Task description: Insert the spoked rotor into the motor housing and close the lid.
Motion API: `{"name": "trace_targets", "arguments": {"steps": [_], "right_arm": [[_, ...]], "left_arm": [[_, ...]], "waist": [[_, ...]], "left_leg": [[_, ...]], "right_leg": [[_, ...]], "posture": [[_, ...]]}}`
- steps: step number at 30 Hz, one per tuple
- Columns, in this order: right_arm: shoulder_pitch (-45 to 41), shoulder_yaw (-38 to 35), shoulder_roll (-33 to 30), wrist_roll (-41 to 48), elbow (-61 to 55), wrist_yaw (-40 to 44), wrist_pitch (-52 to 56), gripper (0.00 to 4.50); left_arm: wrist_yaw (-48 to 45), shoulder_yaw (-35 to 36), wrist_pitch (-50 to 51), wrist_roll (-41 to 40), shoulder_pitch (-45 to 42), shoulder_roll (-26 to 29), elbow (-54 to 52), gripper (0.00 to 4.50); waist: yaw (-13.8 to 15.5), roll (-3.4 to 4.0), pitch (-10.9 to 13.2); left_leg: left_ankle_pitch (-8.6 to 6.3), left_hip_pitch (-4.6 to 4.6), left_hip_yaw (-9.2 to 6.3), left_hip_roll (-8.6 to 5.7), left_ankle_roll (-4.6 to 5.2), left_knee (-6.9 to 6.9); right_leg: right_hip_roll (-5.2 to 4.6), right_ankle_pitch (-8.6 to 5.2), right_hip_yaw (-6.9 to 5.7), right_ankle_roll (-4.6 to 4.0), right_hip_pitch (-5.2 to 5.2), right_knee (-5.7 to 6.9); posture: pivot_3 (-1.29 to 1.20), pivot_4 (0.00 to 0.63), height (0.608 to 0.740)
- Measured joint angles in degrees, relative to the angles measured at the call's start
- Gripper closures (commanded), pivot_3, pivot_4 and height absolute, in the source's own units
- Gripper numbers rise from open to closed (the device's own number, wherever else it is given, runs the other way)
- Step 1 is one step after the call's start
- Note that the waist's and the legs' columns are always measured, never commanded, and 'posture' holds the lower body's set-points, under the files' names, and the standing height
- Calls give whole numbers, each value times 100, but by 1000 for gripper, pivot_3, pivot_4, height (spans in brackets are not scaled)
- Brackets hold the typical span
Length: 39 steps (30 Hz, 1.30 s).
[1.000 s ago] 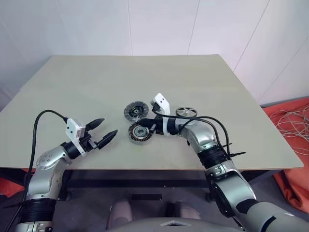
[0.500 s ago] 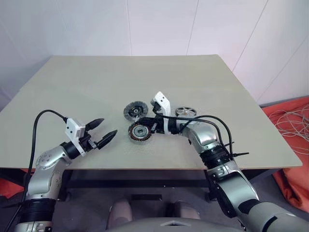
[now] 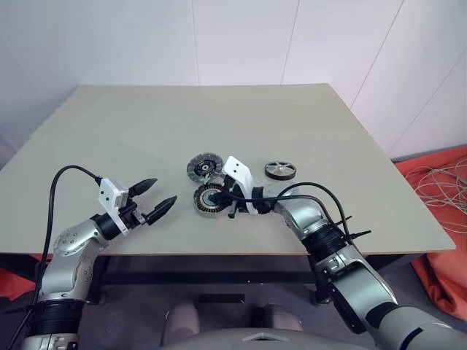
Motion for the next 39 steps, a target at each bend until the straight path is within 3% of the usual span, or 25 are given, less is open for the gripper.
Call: {"name": "trace_targets", "arguments": {"steps": [7, 14, 17, 27, 33, 39], "right_arm": [[-97, -726, 106, 472, -149, -155, 474, 4480], [-166, -1736, -648, 1092, -652, -221, 1436, 4480], [-68, -2535, -779, 1571, -763, -540, 2071, 3614], [-103, -4649, -1042, 2587, -542, -2025, 3527, 119], [-173, -6016, -1063, 3072, 140, -3173, 4513, 50], [-203, -6410, -797, 3165, 455, -3849, 5226, 50]], "left_arm": [[1, 1, 0, 0, -34, 3, 1, 0], [0, 37, 0, -7, -9, 50, 1, 0], [-2, 47, 2, -15, 58, 77, 1, 0], [-115, 53, 16, -15, -29, 270, 162, 0], [-163, 52, 15, -15, -89, 297, 229, 0], [-224, 48, 15, -15, -139, 300, 269, 0]], "waist": [[15, 1, 1], [33, -1, 0], [38, 0, 0], [48, 1, 1], [49, 8, -1], [22, 20, -6]], "left_leg": [[0, -14, 0, 1, 0, 1], [-3, -25, 4, 0, 4, -2], [-2, -30, 7, 0, 4, -6], [1, -22, 13, -2, -1, 10], [2, -21, 14, -2, -1, 10], [2, -21, 20, 3, -2, 3]], "right_leg": [[0, 0, 0, 0, -9, 0], [0, 2, 0, -3, -16, 7], [1, 1, 0, -3, -25, 9], [0, 0, -1, 0, -18, 5], [0, 0, -6, 0, -18, 4], [2, 0, -12, 0, -29, 5]], "posture": [[0, 0, 740], [0, 0, 740], [0, 0, 740], [0, 0, 740], [0, 0, 740], [0, 0, 740]]}}
